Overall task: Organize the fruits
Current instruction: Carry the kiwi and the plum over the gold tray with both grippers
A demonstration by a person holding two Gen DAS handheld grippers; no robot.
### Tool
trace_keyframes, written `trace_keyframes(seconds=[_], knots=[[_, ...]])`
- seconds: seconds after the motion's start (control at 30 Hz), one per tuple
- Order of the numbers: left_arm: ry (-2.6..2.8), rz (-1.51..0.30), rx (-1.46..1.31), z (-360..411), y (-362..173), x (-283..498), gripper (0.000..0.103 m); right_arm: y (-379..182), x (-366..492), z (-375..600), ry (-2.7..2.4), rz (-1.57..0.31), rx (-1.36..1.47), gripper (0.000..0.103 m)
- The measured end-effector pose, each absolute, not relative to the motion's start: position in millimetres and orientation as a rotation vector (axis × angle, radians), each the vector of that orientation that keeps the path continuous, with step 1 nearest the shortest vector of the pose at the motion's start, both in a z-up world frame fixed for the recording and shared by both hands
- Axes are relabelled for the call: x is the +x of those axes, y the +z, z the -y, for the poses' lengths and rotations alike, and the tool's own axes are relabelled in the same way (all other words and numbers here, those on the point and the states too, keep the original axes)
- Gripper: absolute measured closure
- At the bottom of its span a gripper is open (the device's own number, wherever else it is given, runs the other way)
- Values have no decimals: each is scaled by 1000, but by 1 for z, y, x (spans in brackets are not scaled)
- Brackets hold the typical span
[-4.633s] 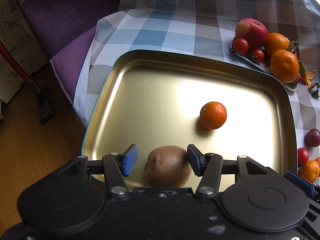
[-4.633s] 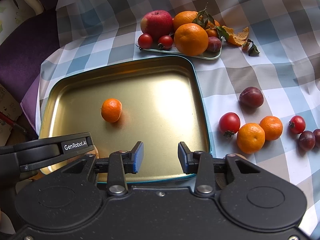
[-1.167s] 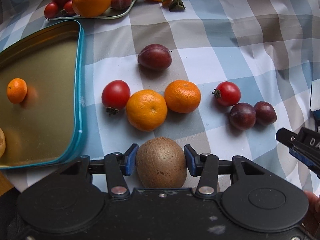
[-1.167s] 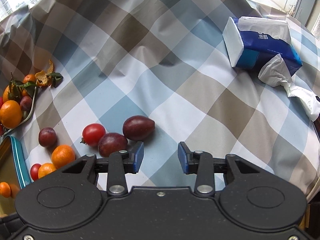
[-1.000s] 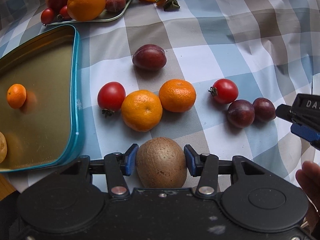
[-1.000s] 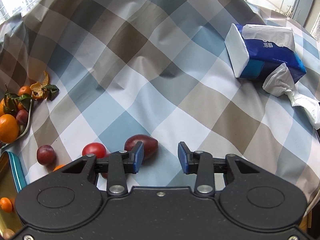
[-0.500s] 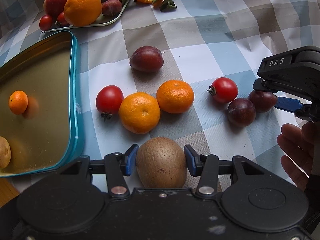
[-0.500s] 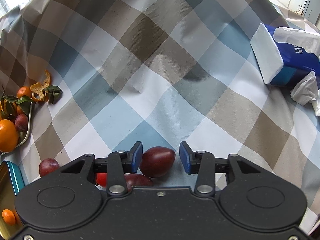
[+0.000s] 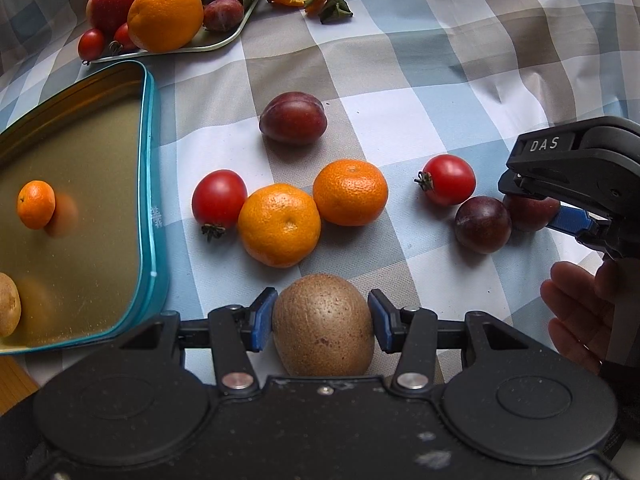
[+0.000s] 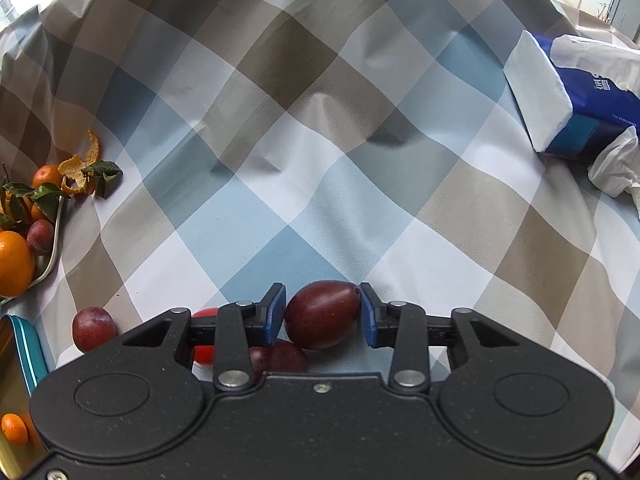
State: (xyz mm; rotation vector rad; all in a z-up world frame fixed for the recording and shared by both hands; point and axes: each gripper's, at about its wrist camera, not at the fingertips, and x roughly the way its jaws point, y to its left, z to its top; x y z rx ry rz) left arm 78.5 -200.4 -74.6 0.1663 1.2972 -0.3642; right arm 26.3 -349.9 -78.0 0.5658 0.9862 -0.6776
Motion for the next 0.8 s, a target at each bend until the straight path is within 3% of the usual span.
trace_keyframes(seconds=[0.8], knots=[[-352, -1161, 116, 170, -41, 64, 54, -42, -19, 302, -606, -914, 544, 58]])
